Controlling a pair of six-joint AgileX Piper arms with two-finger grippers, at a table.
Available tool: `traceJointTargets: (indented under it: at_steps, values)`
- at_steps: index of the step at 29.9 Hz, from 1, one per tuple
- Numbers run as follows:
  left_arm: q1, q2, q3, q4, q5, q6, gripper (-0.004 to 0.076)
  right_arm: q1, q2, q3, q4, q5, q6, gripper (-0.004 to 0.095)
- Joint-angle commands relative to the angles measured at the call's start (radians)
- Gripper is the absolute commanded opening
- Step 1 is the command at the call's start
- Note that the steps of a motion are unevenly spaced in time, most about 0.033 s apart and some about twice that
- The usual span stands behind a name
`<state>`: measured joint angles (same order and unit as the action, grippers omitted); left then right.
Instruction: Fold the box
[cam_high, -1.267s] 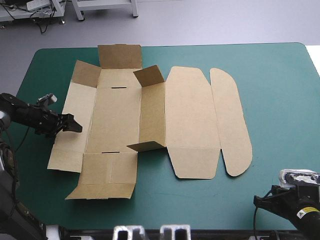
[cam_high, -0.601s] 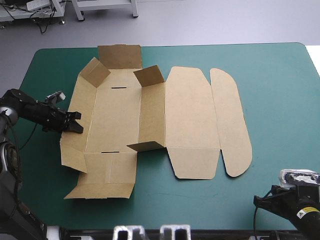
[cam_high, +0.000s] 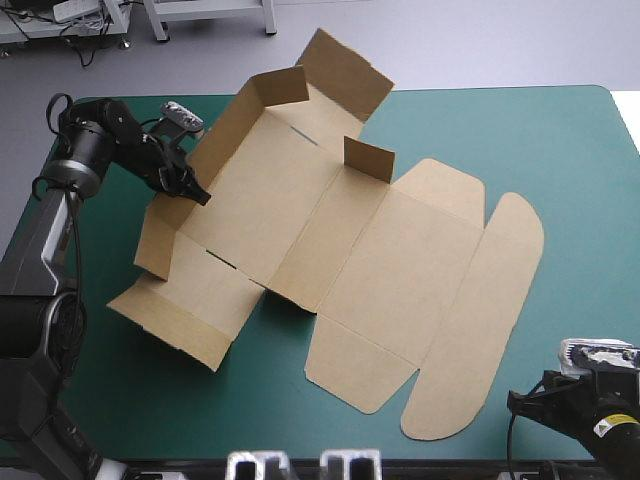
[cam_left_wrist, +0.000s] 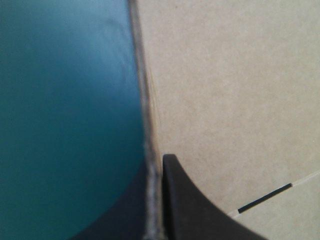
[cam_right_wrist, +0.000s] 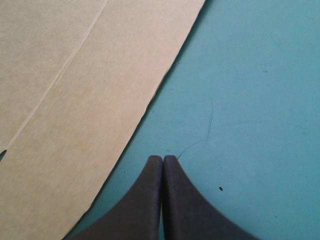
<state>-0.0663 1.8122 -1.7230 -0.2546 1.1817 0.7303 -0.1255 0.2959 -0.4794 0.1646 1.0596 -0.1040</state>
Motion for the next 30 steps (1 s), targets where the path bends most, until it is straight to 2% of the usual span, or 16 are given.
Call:
traceJointTargets:
  at_steps: [1, 14, 19, 26, 30]
  values:
    - [-0.070, -0.058, -0.080, -0.005, -0.095, 0.102, -0.0010, 0.003, 0.011, -0.021, 0.009, -0.052, -0.002, -0.0020]
    - [-0.303, -0.070, -0.145, 0.166, -0.266, 0.255, -0.0010, 0.003, 0.011, -0.021, 0.009, -0.052, -0.002, -0.0020]
    - [-0.375, -0.101, -0.145, 0.240, -0.274, 0.315, -0.0010, 0.003, 0.011, -0.021, 0.009, -0.054, -0.006, -0.0020]
    - [-0.525, -0.161, -0.143, 0.358, -0.327, 0.305, -0.0010, 0.003, 0.011, -0.046, 0.006, -0.058, -0.013, -0.0020]
    - [-0.620, -0.176, -0.143, 0.497, -0.340, 0.205, -0.0010, 0.003, 0.020, -0.107, 0.006, -0.058, -0.011, -0.0020]
